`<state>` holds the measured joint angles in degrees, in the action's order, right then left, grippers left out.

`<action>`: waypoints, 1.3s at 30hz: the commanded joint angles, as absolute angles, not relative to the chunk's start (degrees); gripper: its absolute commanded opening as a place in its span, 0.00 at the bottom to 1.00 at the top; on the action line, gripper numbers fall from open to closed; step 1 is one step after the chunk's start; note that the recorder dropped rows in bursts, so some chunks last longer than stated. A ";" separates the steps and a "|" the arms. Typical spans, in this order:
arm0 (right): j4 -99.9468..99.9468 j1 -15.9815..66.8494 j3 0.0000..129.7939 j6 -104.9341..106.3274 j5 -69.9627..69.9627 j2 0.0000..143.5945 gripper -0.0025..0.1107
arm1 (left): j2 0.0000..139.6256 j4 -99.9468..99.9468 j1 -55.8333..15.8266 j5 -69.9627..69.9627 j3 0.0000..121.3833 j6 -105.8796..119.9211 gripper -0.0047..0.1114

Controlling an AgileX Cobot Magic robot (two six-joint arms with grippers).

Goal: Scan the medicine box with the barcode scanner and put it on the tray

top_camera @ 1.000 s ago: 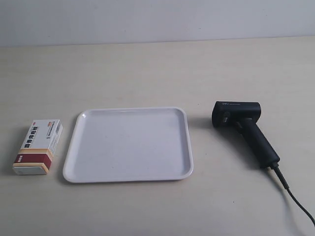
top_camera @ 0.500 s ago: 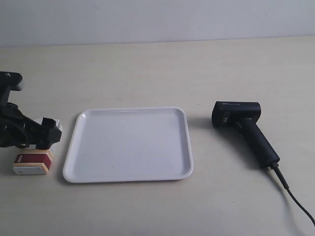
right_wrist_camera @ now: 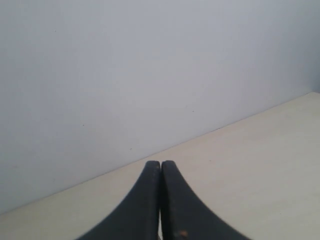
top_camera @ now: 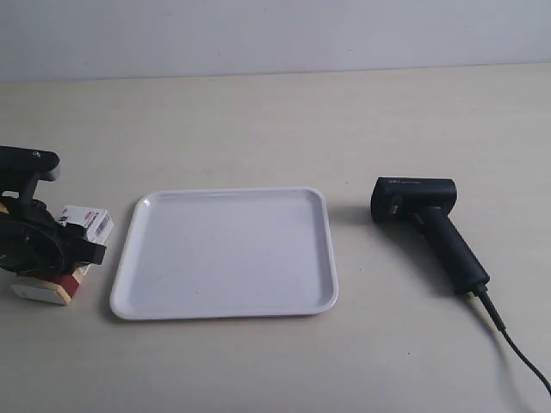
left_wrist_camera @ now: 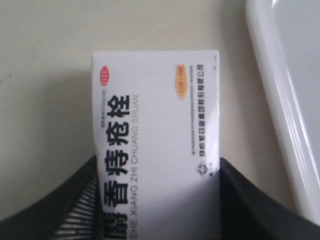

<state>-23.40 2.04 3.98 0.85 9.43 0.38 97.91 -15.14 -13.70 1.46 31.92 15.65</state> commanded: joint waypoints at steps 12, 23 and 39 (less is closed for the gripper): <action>-38.85 6.00 4.99 18.92 5.87 23.34 0.02 | 89.35 -14.37 -18.65 16.46 48.13 43.26 0.05; -47.56 21.56 19.44 32.58 -0.33 69.81 0.34 | 92.50 -14.37 -30.90 15.77 51.28 71.44 0.04; -47.30 23.30 35.81 40.10 -6.10 102.09 0.72 | 94.62 -15.91 -30.92 16.64 51.28 72.82 0.04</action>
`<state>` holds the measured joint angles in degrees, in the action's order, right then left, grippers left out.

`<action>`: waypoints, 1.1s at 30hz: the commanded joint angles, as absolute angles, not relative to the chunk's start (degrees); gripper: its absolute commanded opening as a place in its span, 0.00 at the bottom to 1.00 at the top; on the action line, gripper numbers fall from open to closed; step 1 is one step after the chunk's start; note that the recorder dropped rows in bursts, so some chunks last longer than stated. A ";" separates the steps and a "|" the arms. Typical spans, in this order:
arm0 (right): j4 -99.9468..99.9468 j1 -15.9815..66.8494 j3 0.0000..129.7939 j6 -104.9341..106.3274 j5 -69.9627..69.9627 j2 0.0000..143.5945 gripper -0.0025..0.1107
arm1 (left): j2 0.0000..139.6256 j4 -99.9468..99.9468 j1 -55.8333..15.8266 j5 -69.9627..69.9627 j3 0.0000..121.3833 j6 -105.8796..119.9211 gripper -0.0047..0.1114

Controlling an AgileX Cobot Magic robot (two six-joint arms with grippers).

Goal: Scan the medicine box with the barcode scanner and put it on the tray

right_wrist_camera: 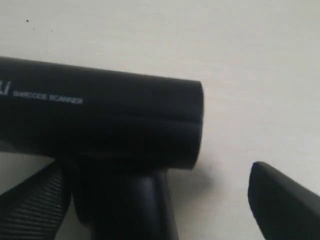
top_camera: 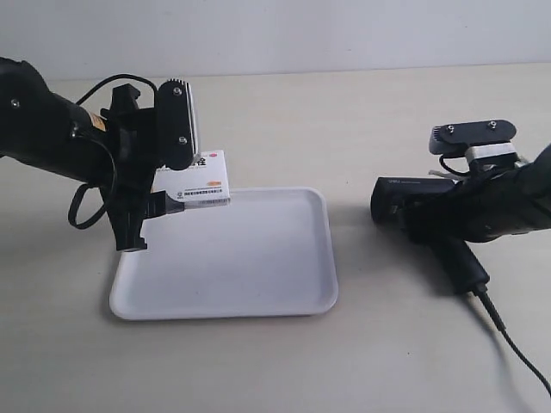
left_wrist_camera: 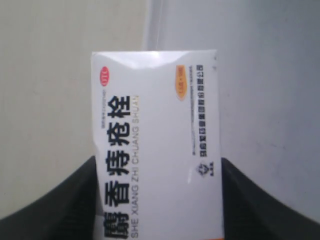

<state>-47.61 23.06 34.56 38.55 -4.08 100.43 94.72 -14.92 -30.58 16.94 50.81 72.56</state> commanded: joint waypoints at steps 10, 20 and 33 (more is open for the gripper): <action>-47.30 23.30 35.69 45.04 3.63 95.29 0.02 | 94.67 -20.99 -30.92 17.23 51.28 78.12 0.04; -46.14 23.30 31.52 46.41 5.87 88.64 0.02 | 97.67 -41.01 -30.78 21.13 51.28 100.53 0.04; -45.64 26.01 29.57 46.52 0.00 88.75 0.02 | 98.31 -59.71 -22.67 39.78 53.67 117.50 0.04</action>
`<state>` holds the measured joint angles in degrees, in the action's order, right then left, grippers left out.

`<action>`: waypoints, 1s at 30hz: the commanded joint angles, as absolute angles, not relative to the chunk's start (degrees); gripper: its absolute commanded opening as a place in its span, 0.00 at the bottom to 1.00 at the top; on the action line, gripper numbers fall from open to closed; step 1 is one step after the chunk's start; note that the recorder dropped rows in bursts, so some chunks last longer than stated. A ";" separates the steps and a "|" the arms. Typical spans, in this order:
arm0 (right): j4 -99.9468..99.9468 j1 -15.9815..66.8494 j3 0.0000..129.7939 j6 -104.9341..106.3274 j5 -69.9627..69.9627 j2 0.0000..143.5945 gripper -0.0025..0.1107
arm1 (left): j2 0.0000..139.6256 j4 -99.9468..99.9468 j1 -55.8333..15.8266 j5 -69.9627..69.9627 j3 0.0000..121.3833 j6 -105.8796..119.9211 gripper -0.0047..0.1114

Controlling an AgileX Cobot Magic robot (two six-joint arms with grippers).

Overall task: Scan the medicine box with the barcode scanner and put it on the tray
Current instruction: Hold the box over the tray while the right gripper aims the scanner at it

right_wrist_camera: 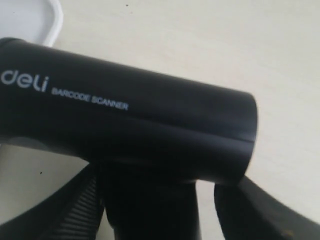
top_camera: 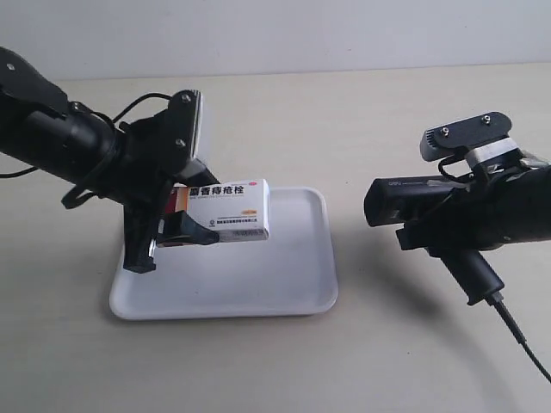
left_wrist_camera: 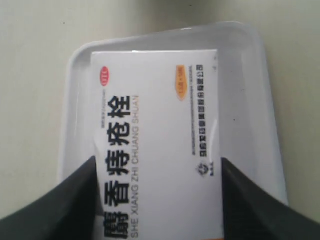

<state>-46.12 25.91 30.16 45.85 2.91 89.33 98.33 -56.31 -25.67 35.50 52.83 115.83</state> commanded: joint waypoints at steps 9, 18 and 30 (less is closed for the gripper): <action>-44.98 26.01 29.68 49.31 -3.59 88.75 0.02 | 100.18 -59.31 -21.68 40.52 53.67 118.20 0.04; -44.98 26.01 29.77 54.03 -2.75 84.63 0.02 | 101.88 -59.20 -21.68 38.83 53.67 117.97 0.04; -52.44 26.01 29.77 49.21 -11.72 93.04 0.02 | 103.75 -59.20 -22.02 36.74 53.67 115.06 0.04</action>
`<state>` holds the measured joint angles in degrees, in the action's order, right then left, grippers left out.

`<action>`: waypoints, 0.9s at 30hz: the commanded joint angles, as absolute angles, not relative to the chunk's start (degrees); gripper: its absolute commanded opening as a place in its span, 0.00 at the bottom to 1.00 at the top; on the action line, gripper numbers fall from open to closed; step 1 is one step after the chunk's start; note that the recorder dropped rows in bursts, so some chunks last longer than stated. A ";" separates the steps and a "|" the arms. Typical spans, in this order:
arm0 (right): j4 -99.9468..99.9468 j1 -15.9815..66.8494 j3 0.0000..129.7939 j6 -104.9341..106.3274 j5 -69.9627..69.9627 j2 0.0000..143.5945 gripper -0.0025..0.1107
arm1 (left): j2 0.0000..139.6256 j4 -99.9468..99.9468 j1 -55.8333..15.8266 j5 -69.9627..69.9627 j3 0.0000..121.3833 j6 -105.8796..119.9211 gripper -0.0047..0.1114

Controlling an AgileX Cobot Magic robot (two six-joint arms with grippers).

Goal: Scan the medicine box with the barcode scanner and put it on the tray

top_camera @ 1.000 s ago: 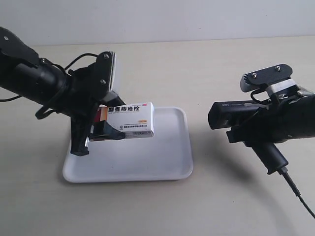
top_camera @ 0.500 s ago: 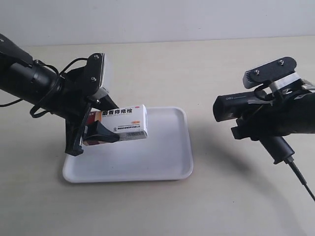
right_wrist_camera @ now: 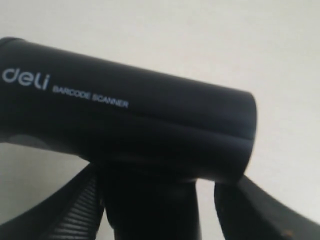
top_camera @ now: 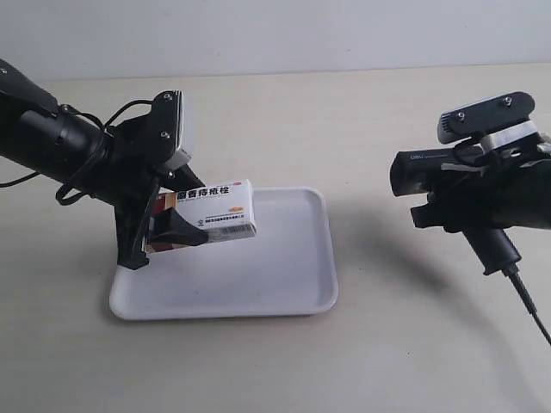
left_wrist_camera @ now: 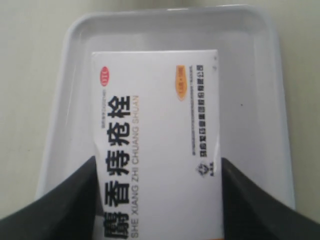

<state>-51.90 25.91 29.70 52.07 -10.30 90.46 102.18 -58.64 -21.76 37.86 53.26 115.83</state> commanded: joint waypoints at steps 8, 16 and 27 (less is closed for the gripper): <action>-52.44 26.01 29.77 46.50 -13.63 96.34 0.02 | 108.18 -59.41 -23.43 31.37 53.67 115.31 0.04; -52.44 26.01 29.77 44.31 -15.10 99.01 0.02 | 110.00 -64.54 -23.43 28.33 53.67 115.44 0.04; -52.44 26.01 29.77 40.79 -14.72 100.91 0.22 | 110.00 -66.72 -23.43 29.33 53.56 112.43 0.45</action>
<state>-52.61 25.91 29.70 41.44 -14.34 100.46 109.96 -65.82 -23.21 28.79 53.49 114.71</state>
